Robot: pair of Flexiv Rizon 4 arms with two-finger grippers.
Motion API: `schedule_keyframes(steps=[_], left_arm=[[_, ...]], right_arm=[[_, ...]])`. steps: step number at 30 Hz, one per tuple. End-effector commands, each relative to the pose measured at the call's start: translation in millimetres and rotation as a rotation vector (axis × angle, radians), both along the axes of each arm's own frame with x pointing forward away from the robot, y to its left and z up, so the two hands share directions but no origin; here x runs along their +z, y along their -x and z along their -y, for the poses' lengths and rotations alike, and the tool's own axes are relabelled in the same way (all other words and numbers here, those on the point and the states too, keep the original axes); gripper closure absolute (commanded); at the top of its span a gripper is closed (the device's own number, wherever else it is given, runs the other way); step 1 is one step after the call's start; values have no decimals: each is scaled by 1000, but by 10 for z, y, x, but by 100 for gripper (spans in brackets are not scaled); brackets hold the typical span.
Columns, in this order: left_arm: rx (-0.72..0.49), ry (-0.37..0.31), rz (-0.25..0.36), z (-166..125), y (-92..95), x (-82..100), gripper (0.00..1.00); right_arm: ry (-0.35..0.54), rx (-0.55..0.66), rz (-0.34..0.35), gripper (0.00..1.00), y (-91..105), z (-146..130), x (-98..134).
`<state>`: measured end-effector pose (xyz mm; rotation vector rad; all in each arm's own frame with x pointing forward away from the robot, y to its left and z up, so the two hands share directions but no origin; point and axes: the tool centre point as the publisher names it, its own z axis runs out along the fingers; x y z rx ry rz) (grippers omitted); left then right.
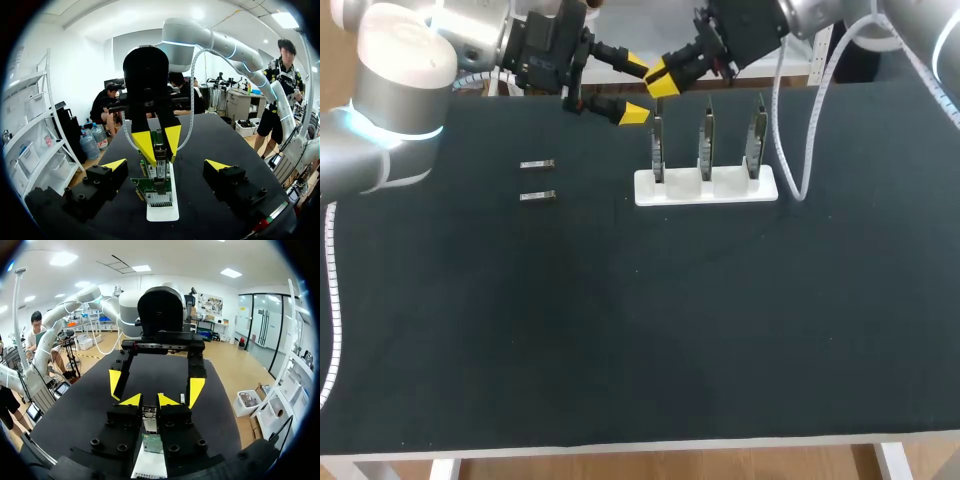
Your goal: Pick up the optical module with the left hand, and insert it into the network port with the right hand.
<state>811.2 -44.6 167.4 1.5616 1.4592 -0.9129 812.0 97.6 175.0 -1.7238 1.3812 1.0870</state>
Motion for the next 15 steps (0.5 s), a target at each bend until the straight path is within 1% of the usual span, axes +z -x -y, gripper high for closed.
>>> schedule_keyframes(steps=[1, 9, 15], left_arm=[[-5, -5, -4, 11, -30, 7, 0], [-5, -5, -4, 11, -30, 7, 0], [-5, -5, -4, 11, -30, 7, 0]], right_arm=[[9, 101, -51, 100, -83, -12, -12], [7, 88, -50, 100, -63, 40, -10], [7, 89, -43, 100, -100, 26, 12]])
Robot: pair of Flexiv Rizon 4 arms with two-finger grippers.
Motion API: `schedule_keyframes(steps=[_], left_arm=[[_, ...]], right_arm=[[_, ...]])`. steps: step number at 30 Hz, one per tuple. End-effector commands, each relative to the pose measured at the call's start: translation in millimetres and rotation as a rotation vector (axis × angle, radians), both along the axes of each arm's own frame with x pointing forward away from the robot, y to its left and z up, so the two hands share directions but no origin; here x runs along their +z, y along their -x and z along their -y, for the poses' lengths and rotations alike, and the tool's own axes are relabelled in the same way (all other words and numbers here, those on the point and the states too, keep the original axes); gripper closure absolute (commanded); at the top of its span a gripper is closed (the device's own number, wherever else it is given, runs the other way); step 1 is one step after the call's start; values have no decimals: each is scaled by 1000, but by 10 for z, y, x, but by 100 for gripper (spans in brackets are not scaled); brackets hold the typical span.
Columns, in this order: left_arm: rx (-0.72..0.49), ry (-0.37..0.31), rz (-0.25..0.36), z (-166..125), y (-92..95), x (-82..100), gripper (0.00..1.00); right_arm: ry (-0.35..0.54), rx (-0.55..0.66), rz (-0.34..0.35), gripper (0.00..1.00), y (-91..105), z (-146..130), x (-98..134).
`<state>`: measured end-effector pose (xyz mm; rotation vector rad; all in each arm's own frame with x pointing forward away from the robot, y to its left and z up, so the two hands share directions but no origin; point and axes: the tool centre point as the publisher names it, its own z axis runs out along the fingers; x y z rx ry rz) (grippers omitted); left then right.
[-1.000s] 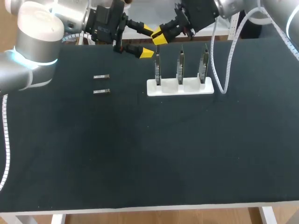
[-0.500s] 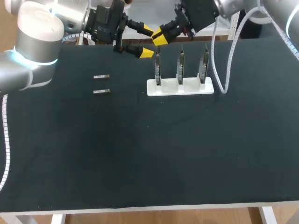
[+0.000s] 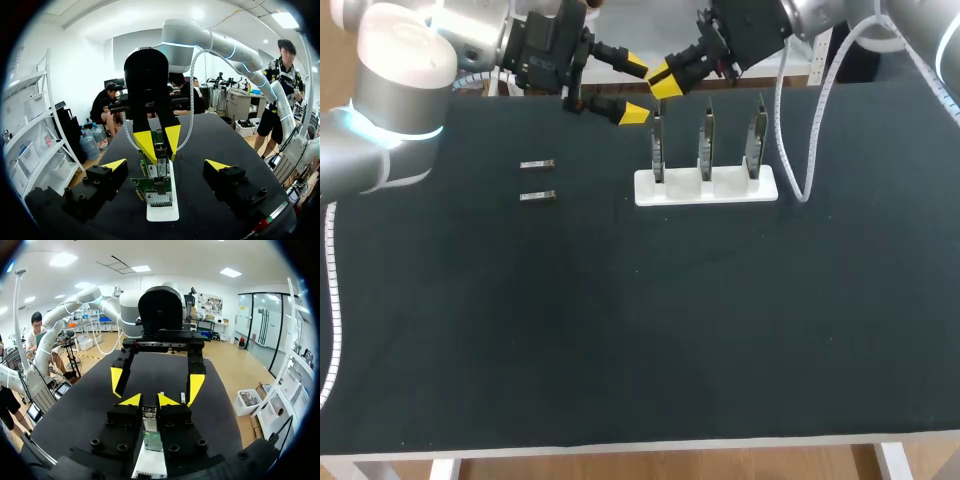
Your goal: Pick up the optical module with the left hand, and insert it into the network port with the right hand.
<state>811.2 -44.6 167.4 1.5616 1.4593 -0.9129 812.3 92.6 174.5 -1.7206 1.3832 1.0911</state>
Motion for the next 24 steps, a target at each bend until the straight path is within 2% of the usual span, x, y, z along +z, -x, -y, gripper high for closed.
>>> schedule_keyframes(steps=[1, 24], left_arm=[[-5, -5, -4, 11, -30, 7, 0], [-5, -5, -4, 11, -30, 7, 0]], right_arm=[[9, 93, -38, 100, -100, -35, 21], [8, 95, -46, 100, -118, -86, -32]])
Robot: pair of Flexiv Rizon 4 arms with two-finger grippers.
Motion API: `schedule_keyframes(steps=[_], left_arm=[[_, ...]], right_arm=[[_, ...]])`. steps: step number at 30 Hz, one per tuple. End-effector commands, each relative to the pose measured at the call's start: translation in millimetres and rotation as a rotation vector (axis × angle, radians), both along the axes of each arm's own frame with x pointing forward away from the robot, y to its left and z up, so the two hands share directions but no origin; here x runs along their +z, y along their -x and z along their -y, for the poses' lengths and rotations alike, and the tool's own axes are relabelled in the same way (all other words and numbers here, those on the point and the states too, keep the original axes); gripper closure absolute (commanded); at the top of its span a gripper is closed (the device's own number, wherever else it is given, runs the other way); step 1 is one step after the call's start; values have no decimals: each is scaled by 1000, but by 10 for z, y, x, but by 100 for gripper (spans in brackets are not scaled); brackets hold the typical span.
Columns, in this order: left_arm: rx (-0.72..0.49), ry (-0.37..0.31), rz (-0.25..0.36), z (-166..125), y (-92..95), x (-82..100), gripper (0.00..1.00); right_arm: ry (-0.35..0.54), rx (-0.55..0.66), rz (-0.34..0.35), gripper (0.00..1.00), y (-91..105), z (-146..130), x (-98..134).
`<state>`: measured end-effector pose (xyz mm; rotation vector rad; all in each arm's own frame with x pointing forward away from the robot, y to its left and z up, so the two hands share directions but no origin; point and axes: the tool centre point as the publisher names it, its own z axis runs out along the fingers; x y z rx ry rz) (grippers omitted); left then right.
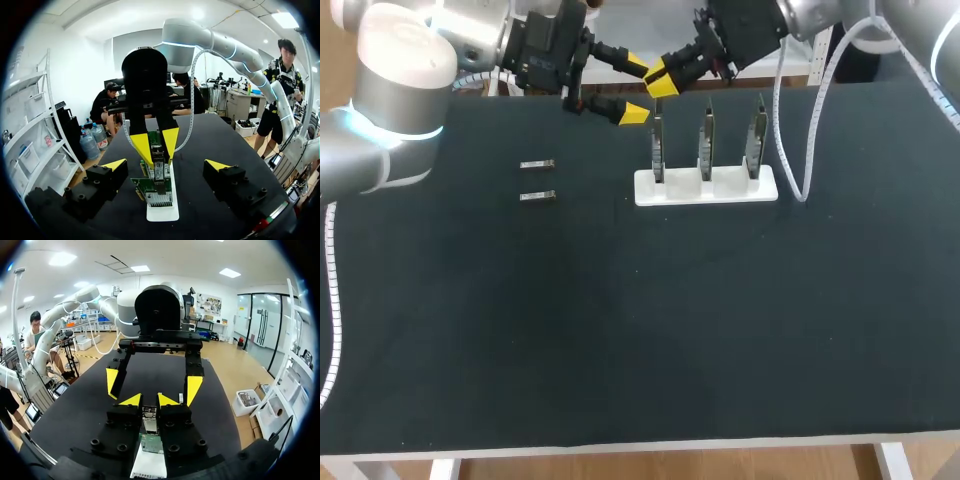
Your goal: Pick up the optical module with the left hand, and insert it into the network port with the right hand.
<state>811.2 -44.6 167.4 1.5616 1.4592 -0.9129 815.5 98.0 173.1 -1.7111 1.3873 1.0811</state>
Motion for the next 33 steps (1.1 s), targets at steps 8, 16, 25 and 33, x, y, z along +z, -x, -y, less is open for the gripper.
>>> schedule_keyframes(steps=[8, 16, 25, 33], left_arm=[[-5, -5, -4, 11, -30, 7, 0], [-5, -5, -4, 11, -30, 7, 0], [-5, -5, -4, 11, -30, 7, 0], [-5, -5, -4, 11, -30, 7, 0]], right_arm=[[16, 109, -60, 100, -99, -44, -51], [24, 104, -58, 100, -90, -8, -35], [22, 108, -53, 100, -101, -10, -9], [19, 106, -44, 100, -107, 2, 26]])
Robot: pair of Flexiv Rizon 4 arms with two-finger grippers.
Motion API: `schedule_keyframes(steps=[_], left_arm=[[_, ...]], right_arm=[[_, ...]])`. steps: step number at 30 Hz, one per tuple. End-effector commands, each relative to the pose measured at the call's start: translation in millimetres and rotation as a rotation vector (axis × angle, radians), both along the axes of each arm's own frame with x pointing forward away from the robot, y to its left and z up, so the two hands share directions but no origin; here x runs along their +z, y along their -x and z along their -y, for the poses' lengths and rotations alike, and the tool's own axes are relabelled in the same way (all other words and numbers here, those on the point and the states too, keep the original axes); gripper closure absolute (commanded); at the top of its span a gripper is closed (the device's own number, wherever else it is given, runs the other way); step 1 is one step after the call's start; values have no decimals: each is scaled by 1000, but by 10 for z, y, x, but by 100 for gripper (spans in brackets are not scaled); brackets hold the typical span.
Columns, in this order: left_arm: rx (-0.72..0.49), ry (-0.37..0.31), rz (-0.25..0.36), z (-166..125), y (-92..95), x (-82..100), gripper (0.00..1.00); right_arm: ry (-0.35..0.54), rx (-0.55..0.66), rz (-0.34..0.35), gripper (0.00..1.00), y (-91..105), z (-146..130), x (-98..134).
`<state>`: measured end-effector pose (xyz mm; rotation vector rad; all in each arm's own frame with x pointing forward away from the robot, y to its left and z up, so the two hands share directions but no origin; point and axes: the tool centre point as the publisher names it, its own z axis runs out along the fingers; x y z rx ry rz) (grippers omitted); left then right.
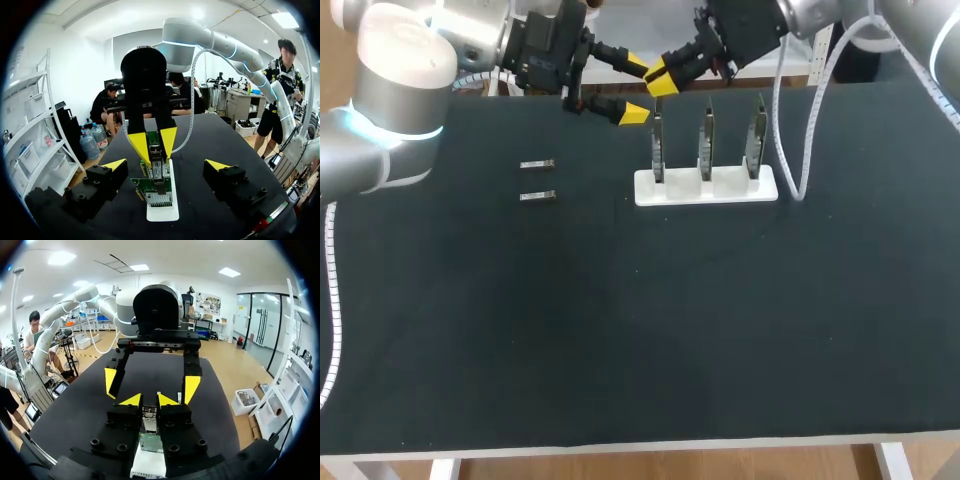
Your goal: Pick up the optical module with the left hand, and insert it into the network port with the right hand.
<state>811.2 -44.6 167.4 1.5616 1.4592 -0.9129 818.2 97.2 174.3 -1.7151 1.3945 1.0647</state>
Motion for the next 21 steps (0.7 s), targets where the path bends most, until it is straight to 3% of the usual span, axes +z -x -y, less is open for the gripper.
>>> schedule_keyframes(steps=[1, 21], left_arm=[[-5, -5, -4, 11, -30, 7, 0], [-5, -5, -4, 11, -30, 7, 0]], right_arm=[[9, 113, -52, 100, -80, -7, 15], [15, 120, -64, 100, -61, -25, -29]])
